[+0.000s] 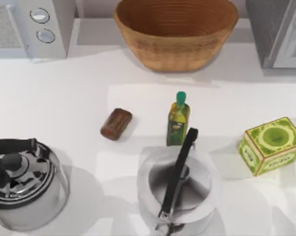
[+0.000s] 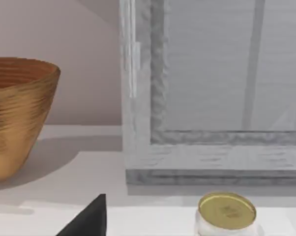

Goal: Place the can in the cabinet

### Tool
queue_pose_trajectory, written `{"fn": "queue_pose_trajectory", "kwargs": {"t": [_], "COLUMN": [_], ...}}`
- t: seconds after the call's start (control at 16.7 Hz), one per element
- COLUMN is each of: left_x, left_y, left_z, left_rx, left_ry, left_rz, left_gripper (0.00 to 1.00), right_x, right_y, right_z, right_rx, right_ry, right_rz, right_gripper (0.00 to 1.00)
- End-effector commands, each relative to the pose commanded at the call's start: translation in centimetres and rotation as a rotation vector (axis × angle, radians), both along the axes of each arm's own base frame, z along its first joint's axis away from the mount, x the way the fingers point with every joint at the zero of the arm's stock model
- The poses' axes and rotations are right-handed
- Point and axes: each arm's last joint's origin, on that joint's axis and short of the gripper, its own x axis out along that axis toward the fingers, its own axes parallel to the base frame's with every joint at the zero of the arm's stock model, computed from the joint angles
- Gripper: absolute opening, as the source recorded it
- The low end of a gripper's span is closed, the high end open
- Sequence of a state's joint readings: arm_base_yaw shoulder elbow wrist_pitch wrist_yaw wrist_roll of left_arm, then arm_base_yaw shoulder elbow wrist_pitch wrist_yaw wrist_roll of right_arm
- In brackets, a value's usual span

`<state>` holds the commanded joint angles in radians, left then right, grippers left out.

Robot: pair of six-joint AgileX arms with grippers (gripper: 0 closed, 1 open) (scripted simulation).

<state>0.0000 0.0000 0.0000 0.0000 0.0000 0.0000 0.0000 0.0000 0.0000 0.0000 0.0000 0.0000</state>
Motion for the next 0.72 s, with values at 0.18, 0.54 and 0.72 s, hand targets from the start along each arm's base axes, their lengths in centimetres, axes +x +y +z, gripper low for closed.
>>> {"fn": "queue_pose_trajectory", "kwargs": {"t": [0.18,0.54,0.72], "left_x": [0.0,0.0,0.0], "left_y": [0.0,0.0,0.0], "left_z": [0.0,0.0,0.0], "left_rx": [0.000,0.000,0.000], "left_ry": [0.000,0.000,0.000], "left_rz": [0.000,0.000,0.000], "left_gripper": [1.00,1.00,1.00], "right_x": [0.1,1.9,4.3], "right_y": [0.0,-0.3,-0.6], "right_z": [0.1,1.6,1.6], "right_rx": [-0.001,-0.013,-0.018], "right_ry": [0.001,0.048,0.139], "right_rz": [-0.001,-0.005,-0.009], "right_gripper": [1.00,1.00,1.00]}}
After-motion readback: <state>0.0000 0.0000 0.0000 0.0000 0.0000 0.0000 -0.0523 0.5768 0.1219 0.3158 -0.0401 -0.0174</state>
